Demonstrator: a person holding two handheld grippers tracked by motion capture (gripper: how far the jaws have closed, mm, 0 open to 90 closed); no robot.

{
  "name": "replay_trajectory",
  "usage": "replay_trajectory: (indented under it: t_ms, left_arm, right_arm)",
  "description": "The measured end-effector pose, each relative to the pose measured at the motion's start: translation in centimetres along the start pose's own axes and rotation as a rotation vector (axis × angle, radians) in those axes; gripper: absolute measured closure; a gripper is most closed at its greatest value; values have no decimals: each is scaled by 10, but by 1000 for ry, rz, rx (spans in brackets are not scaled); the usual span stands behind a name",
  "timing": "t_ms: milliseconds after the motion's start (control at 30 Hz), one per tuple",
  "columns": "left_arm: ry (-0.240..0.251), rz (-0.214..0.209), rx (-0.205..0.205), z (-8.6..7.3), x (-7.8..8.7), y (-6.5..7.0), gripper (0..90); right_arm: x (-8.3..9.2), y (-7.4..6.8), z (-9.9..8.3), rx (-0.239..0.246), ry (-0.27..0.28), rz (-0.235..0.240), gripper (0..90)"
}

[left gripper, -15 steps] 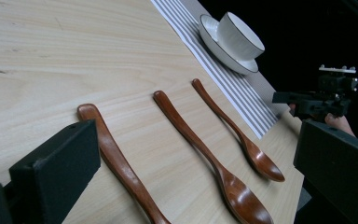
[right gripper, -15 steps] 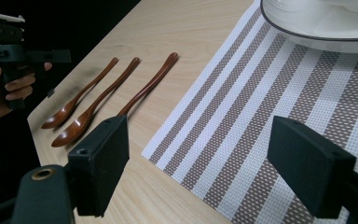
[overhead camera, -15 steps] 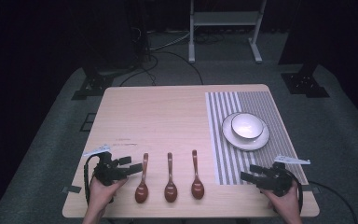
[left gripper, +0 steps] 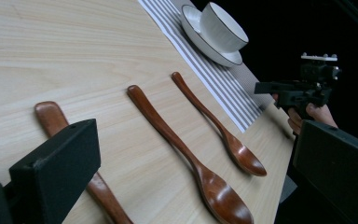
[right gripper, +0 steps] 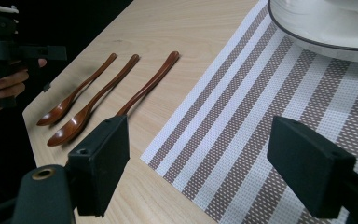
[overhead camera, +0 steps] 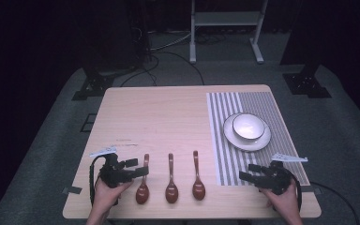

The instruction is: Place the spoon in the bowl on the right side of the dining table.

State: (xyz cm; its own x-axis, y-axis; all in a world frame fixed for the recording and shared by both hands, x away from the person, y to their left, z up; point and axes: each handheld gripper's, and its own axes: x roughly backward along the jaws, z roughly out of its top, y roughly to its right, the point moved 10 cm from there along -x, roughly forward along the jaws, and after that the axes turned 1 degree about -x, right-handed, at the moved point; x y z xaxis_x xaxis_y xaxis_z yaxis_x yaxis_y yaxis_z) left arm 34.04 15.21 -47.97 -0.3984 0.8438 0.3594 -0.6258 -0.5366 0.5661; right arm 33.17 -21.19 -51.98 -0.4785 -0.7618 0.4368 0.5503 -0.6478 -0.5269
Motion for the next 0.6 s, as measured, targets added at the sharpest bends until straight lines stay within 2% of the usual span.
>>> replay_trajectory:
  t_ms: [233,600]
  left_arm:
    - [-12,-35,-5,-1,-7,12,0]
    - [-65,-87,-11,-7,-25,30,0]
  right_arm:
    - [-7,-3,4,14,-18,0,197]
    - [-10,-4,8,18,-27,-4,201]
